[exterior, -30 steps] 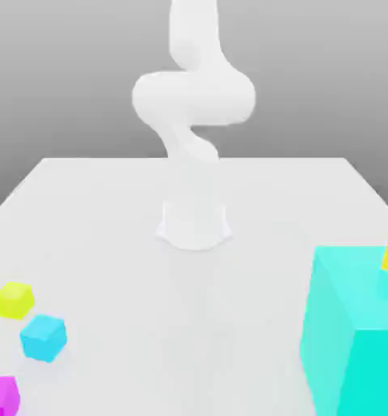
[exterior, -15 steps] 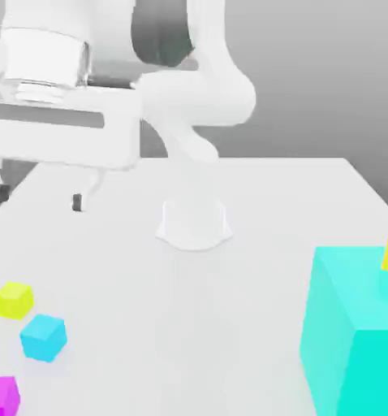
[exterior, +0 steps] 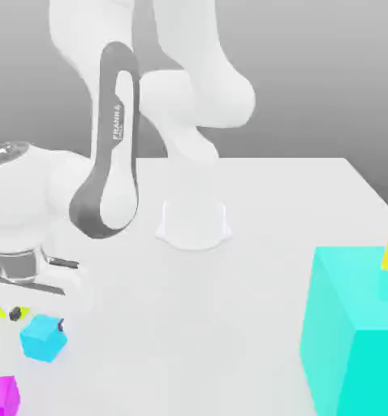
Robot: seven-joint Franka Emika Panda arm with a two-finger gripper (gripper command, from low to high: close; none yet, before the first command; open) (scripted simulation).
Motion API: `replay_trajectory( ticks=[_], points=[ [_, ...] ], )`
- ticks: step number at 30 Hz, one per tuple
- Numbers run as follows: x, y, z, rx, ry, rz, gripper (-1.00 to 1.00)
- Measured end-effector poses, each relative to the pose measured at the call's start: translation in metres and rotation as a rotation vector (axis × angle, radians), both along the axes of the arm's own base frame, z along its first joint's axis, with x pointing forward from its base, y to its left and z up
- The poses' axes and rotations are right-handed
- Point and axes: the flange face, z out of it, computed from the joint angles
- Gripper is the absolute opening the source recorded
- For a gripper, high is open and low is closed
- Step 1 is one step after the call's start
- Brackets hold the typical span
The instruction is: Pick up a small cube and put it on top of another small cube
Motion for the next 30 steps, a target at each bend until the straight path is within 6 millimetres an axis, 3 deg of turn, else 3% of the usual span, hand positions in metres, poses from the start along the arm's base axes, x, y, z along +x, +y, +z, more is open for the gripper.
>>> replay_trajectory(
  ticks=[7,13,18,22,26,30],
  points=[
    [0.000,0.000,0.000,0.001,0.001,0.000,-1.00],
    [0.005,0.005,0.060,0.002,0.000,0.020,-1.00],
    [0.064,0.070,0.099,0.008,-0.003,0.264,-1.00],
    [0.105,0.149,0.132,0.012,-0.005,0.498,-1.00],
    [0.128,0.229,0.168,0.015,-0.005,0.719,-1.00],
    [0.134,0.309,0.205,0.016,-0.004,0.931,-1.00]
  ],
)
